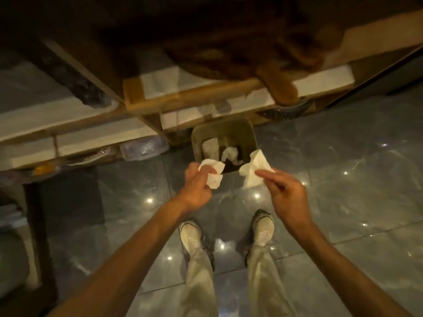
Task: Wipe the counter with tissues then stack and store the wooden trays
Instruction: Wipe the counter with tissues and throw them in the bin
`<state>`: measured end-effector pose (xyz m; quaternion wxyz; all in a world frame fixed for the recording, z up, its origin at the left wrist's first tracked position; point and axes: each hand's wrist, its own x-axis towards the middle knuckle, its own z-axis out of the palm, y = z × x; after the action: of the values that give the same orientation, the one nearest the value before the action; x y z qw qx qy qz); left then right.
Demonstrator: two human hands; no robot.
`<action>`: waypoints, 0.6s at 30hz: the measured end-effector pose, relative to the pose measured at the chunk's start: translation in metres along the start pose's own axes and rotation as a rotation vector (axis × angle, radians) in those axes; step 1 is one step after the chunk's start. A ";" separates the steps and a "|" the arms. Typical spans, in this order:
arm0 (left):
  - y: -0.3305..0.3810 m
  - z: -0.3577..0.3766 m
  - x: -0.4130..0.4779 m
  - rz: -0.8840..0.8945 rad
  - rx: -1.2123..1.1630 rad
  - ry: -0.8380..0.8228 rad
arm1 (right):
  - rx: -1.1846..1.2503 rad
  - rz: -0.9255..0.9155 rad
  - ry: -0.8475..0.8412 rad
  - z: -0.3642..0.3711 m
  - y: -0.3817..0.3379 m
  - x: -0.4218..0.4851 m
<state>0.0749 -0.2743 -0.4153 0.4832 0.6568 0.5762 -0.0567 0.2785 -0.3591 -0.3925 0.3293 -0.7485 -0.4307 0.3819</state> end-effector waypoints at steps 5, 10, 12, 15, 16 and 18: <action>-0.040 0.045 0.072 0.014 0.008 0.069 | -0.082 0.075 0.000 0.049 0.083 0.041; -0.062 0.080 0.138 -0.031 0.093 0.143 | -0.210 0.053 -0.019 0.095 0.124 0.097; -0.070 0.089 0.167 -0.035 0.177 0.189 | -0.235 0.046 -0.089 0.112 0.137 0.120; -0.084 0.102 0.200 0.017 0.258 0.216 | -0.394 0.012 -0.293 0.135 0.159 0.149; -0.090 0.106 0.208 0.010 0.307 0.160 | -0.469 0.028 -0.349 0.143 0.166 0.157; -0.102 0.113 0.220 0.004 0.423 0.034 | -0.603 0.057 -0.459 0.156 0.180 0.170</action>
<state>0.1185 -0.2125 -0.6716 0.3248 0.7455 0.5582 -0.1647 0.2732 -0.2552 -0.6659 -0.0217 -0.7184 -0.5653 0.4049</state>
